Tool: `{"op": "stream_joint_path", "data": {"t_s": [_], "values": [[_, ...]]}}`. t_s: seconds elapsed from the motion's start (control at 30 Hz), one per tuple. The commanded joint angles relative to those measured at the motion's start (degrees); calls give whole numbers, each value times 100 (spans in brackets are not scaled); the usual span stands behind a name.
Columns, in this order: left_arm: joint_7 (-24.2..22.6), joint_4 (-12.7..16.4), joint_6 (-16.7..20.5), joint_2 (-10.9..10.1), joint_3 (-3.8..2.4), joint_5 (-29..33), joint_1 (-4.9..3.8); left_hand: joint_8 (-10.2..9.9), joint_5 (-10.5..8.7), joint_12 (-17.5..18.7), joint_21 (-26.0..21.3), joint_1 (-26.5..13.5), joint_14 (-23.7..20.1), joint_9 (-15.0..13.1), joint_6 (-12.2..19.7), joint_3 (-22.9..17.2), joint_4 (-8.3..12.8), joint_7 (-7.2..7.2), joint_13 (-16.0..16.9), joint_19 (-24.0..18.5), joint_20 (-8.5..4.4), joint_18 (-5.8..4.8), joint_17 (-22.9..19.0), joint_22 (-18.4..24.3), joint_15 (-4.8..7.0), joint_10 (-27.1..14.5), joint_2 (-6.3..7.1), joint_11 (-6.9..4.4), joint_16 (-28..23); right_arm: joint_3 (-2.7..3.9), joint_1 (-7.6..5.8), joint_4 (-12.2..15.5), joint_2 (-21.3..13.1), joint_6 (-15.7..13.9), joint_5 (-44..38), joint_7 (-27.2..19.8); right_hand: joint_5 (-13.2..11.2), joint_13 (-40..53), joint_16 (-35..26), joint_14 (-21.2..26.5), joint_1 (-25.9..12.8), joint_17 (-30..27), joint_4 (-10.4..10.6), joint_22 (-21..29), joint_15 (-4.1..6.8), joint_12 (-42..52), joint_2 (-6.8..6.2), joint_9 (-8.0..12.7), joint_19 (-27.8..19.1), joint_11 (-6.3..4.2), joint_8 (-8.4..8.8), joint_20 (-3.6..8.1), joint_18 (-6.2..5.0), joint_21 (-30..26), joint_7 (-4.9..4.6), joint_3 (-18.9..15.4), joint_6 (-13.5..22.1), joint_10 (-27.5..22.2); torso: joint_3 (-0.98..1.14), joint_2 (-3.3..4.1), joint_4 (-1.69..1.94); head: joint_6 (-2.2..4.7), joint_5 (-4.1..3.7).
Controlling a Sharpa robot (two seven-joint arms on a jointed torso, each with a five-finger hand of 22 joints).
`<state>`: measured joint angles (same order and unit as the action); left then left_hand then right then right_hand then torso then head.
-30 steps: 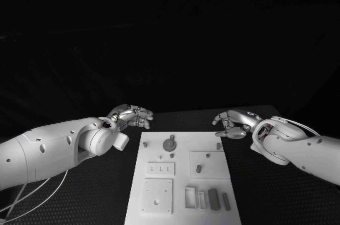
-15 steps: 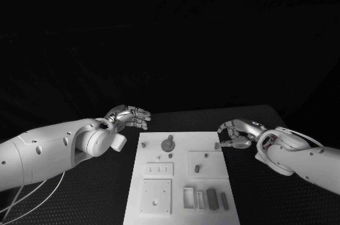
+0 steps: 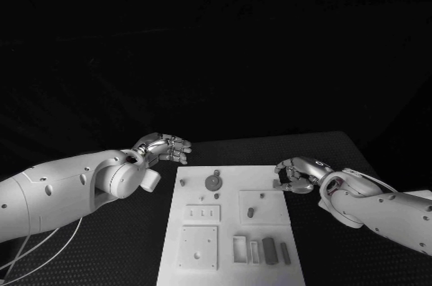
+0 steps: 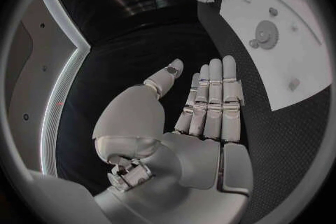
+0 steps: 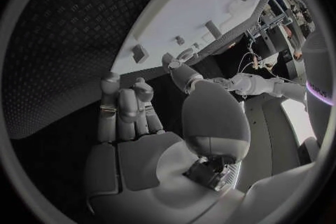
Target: Assemble the parts on the task board
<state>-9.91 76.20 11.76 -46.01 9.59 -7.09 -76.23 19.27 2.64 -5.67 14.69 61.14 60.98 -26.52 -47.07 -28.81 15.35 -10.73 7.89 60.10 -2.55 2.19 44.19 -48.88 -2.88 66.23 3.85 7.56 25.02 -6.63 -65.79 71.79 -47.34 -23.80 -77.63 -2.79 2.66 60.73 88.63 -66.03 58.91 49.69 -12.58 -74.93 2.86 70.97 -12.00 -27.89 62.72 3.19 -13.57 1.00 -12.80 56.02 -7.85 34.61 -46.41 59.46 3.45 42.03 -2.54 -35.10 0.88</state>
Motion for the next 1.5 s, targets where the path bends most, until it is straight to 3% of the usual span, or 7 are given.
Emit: {"op": "stream_joint_path", "data": {"t_s": [0.03,0.37,1.5], "values": [[-73,5,-101,16,-3,-1,3,-2,23,34,-35,-36,49,-6,-10,-12,1,-4,5,-23,-21,90,8,-10,-4,46,7,-1,-31,3,35,-130,93,-141,5,-3,19,-5,-12,37,41,-8,44,-73,15,27,-22,-1,-3,-8,-5,-6,-220,-29,-172,-7,-169,-34,-7,2,-2,-15,11],[-69,9,-103,13,-3,-2,9,-3,22,37,-37,-37,50,-6,-9,-12,0,-4,6,-23,-21,90,13,-12,-4,47,3,-1,-35,3,192,-360,244,-192,-5,-6,18,-18,21,3,110,-14,13,-85,64,68,108,-48,26,-62,-111,16,-220,-3,-114,-44,-330,3,-12,2,-7,-60,46],[-46,27,-138,-3,-4,-3,13,-6,23,45,-42,-38,52,-9,-7,-11,2,-5,9,-23,-20,90,30,-17,-5,48,-3,0,-51,5,267,-662,488,-239,-33,-34,18,-79,52,-131,101,55,-158,-87,221,94,442,-203,80,-229,-349,53,-220,23,59,-158,-736,122,-21,-7,-7,-111,57]]}}
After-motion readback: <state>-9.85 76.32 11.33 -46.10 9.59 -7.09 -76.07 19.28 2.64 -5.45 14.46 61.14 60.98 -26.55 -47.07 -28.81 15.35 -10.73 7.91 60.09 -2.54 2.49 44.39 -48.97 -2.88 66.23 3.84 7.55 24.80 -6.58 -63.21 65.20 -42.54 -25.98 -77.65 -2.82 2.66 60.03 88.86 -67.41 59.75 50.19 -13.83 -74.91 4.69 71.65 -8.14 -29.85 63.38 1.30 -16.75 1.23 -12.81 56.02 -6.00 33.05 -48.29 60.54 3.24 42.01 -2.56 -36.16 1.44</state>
